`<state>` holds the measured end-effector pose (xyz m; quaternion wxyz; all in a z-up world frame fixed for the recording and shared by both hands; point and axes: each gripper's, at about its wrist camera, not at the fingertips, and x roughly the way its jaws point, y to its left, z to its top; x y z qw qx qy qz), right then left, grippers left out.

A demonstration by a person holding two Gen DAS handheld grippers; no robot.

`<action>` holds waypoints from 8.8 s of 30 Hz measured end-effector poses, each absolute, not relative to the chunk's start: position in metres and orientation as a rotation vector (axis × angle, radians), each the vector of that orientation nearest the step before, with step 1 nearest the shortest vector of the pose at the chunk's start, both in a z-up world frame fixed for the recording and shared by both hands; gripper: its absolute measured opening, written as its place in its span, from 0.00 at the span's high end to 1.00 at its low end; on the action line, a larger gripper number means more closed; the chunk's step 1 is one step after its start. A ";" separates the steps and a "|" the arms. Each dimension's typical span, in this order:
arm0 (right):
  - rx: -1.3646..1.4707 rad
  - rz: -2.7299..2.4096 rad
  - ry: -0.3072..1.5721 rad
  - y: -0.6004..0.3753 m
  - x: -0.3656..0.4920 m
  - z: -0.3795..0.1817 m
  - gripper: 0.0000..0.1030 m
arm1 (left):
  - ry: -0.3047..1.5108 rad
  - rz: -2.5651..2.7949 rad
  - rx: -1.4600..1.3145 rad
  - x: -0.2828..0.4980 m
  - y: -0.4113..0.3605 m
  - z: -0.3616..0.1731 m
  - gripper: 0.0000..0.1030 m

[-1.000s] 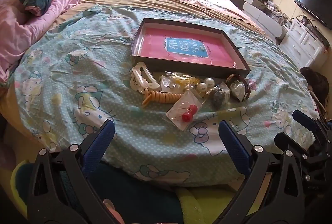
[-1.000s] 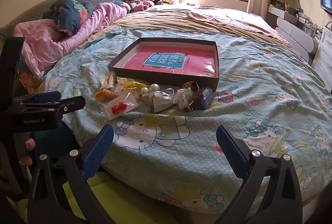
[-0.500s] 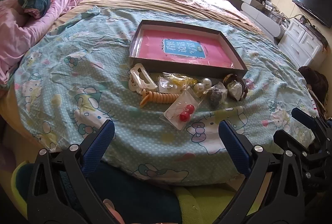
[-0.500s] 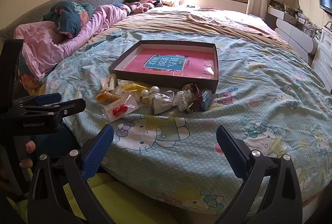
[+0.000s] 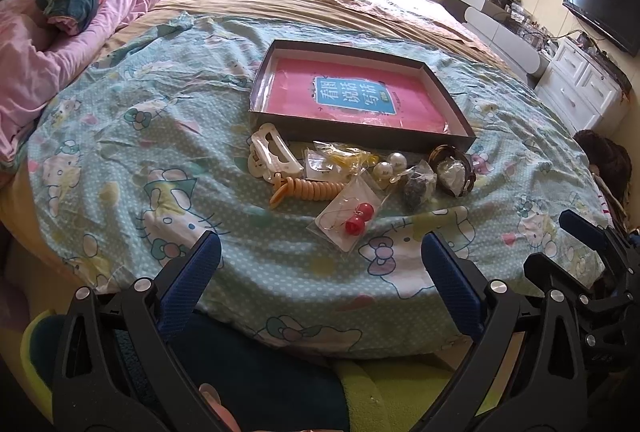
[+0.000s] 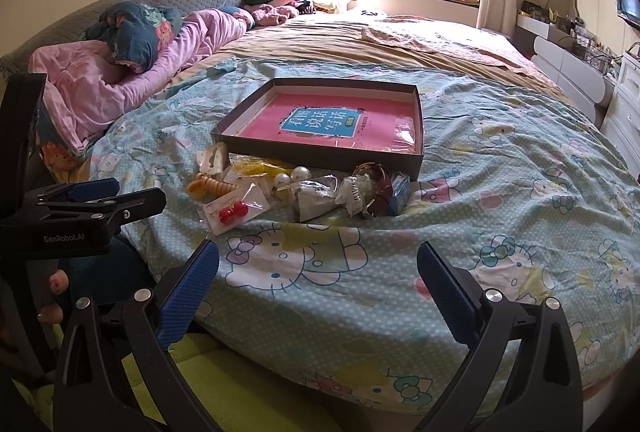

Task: Organize jewelry

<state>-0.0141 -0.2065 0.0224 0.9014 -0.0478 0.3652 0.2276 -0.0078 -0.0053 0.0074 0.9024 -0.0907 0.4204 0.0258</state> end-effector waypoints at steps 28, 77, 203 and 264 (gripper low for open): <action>-0.099 0.491 0.767 -0.201 -0.011 0.018 0.04 | 0.874 0.058 -0.190 -0.004 -0.006 0.006 0.09; -0.124 0.542 0.852 -0.184 0.084 -0.021 0.61 | 1.010 -0.104 -0.143 0.055 -0.015 -0.054 0.31; -0.019 0.444 0.824 -0.216 0.195 -0.033 0.73 | 0.917 0.012 -0.198 0.202 0.048 -0.053 0.55; -0.050 0.635 0.711 -0.199 0.082 0.038 0.35 | 0.763 0.096 -0.216 0.066 0.066 0.027 0.09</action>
